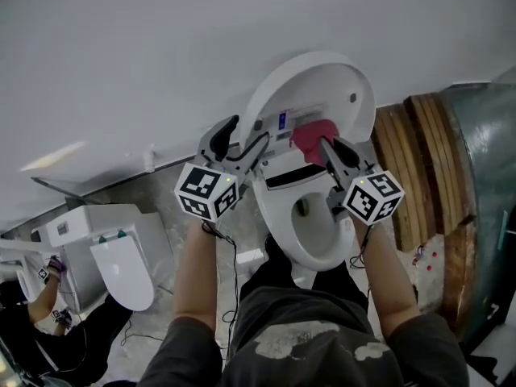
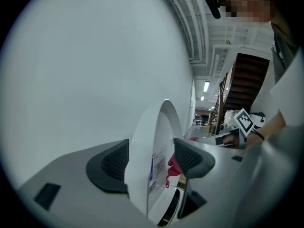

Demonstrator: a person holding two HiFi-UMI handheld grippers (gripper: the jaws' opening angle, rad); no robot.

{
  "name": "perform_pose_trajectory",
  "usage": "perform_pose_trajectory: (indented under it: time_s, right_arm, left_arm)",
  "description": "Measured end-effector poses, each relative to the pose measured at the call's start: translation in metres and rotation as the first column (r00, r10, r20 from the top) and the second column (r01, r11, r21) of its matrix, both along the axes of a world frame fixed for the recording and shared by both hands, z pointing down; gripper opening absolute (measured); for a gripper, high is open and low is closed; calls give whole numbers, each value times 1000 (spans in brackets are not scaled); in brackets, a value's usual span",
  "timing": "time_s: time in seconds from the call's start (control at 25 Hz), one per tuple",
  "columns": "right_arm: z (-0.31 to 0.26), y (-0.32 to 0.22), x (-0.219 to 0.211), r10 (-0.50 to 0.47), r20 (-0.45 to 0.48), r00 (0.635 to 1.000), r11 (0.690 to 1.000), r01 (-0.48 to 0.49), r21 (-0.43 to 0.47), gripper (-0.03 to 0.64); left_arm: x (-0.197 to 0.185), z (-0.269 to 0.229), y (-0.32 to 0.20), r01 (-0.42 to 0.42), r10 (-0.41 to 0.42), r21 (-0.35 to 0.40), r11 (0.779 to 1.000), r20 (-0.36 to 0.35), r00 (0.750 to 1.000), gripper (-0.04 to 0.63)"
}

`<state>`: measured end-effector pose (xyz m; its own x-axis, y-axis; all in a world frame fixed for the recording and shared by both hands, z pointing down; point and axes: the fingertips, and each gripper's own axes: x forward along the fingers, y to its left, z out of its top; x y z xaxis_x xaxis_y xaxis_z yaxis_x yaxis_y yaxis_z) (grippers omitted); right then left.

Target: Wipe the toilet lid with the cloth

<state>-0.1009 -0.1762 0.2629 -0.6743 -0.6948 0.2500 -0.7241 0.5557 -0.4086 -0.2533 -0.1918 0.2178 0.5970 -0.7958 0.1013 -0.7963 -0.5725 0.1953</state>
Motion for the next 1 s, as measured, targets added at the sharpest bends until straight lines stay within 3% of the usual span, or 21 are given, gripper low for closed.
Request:
perform_pose_trajectory:
  time_s: [0.2, 0.52, 1.0]
  right_arm:
    - [11, 6, 1, 36, -14, 999, 999, -37, -32, 41]
    - [8, 3, 1, 66, 8, 998, 997, -66, -33, 41]
    - [3, 23, 20, 34, 28, 999, 999, -33, -29, 41]
  left_arm:
    - [-6, 14, -28, -11, 10, -38, 999, -33, 999, 302]
    - [12, 23, -40, -74, 73, -69, 995, -18, 997, 302]
    - [17, 10, -19, -12, 10, -115, 993, -19, 1000, 301]
